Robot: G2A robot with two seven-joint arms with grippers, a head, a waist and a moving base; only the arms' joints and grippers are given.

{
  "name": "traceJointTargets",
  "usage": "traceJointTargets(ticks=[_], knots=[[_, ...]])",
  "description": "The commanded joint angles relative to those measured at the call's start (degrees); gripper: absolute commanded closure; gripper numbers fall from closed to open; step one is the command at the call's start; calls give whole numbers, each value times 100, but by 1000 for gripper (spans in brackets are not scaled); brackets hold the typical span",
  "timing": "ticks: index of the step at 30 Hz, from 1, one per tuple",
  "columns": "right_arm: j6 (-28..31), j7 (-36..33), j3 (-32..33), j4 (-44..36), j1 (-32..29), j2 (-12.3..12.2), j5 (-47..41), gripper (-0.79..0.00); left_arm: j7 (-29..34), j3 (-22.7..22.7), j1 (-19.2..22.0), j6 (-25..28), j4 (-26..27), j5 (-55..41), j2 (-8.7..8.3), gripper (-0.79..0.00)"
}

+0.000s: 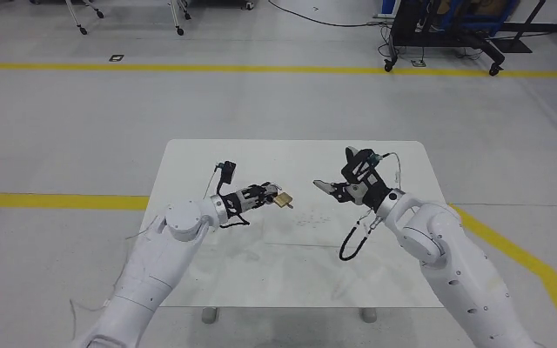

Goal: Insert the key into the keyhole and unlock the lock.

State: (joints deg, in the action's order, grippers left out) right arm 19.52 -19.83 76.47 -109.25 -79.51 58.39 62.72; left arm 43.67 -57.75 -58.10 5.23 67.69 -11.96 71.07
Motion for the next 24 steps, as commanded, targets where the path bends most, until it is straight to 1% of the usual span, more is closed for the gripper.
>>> traceJointTargets(ticks=[1, 6, 9, 13, 14, 15, 16, 20, 24], knots=[[-2, -5, 0, 8, 11, -1, 1, -785, -32, 235, 77, 109, -116, 396, 36, 0], [-2, -5, 0, 8, 11, -1, 1, -785, -200, 808, 306, 426, -603, 1031, 190, 0], [-2, -5, 0, 8, 11, -1, 1, -785, -238, 1036, 429, 559, -872, 978, 306, 0], [-2, -5, 0, 8, 11, -1, 1, -785, -301, 1187, 576, 628, -1234, 872, 422, -3], [-2, -5, 0, 8, 11, -1, 1, -785, -322, 1205, 614, 640, -1323, 877, 440, -219], [-2, -5, 0, 8, 11, -1, 1, -785, -338, 1215, 647, 640, -1410, 883, 455, -385], [-2, -5, 0, 8, 11, -1, 1, -785, -337, 1218, 679, 643, -1480, 879, 467, -776], [-2, -5, 0, 8, 11, -1, 1, -785, -293, 1124, 775, 649, -1678, 882, 460, -785], [-2, -5, 0, 8, 11, -1, 1, -785, -304, 911, 818, 640, -1683, 1071, 370, -785]])
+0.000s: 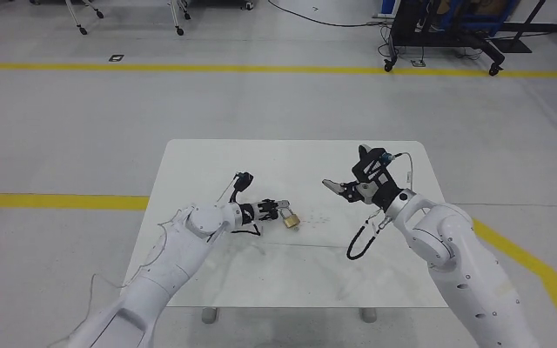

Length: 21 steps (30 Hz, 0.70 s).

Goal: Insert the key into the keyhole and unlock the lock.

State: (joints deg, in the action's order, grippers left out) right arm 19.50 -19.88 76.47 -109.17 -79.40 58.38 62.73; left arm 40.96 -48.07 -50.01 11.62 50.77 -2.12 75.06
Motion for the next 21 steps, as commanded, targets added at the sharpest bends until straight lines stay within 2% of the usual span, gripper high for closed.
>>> traceJointTargets(ticks=[1, 4, 7, 11, 13, 16, 21], knots=[[0, 0, 0, 0, 0, 0, 0, -785, -79, -141, 10, 7, 21, 145, -62, -785], [-21, 14, 0, 14, -9, 3, -24, -785, -195, -454, 22, 24, 150, 297, -183, -785], [-368, 155, 15, 147, -10, 41, -288, -785, -254, -835, 0, 64, 501, 423, -322, -785], [-903, 398, 236, 184, 39, 72, -443, -785, -429, -1388, -74, 103, 1294, 1038, -541, -785], [-1205, 688, 442, 120, -6, 88, -600, -785, -671, -1666, -161, 172, 1769, 1635, -656, -785], [-1348, 1248, 793, 7, -202, 97, -853, -785, -1217, -2117, -371, 261, 2525, 2468, -800, -785], [-1350, 1272, 801, 5, -206, 97, -858, -784, -1306, -2143, -377, 264, 2649, 2591, -802, -785]])
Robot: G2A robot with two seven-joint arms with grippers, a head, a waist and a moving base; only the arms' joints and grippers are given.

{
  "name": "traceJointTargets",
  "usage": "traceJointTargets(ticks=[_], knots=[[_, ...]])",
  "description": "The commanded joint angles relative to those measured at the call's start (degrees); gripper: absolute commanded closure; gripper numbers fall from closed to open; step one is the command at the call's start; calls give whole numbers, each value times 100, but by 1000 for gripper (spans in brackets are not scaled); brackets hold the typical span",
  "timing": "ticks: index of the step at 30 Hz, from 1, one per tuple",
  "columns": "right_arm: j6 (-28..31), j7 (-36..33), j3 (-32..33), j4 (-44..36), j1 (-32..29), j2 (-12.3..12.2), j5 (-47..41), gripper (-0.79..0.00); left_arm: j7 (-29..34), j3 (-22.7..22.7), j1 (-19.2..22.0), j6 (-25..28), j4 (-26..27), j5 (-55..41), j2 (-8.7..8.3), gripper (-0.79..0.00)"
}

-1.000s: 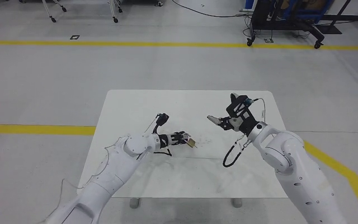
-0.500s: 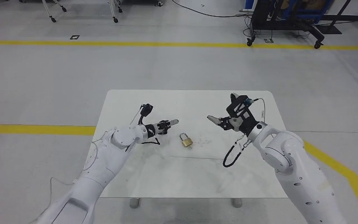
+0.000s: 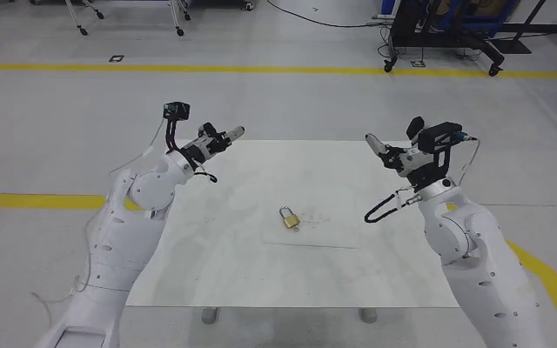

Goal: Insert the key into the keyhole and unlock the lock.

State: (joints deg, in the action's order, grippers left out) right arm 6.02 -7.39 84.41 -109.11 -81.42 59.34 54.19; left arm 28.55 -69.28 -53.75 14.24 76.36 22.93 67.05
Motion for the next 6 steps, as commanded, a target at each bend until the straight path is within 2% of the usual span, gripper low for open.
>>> traceJointTargets(ticks=[1, 6], knots=[[0, 0, 0, 0, 0, 0, 0, -784, 0, 0, 0, 0, 0, 0, 0, -785], [-4, 2, 5, 6, -16, 6, 22, -784, 0, -13, -36, -13, -12, 9, 0, -785]])
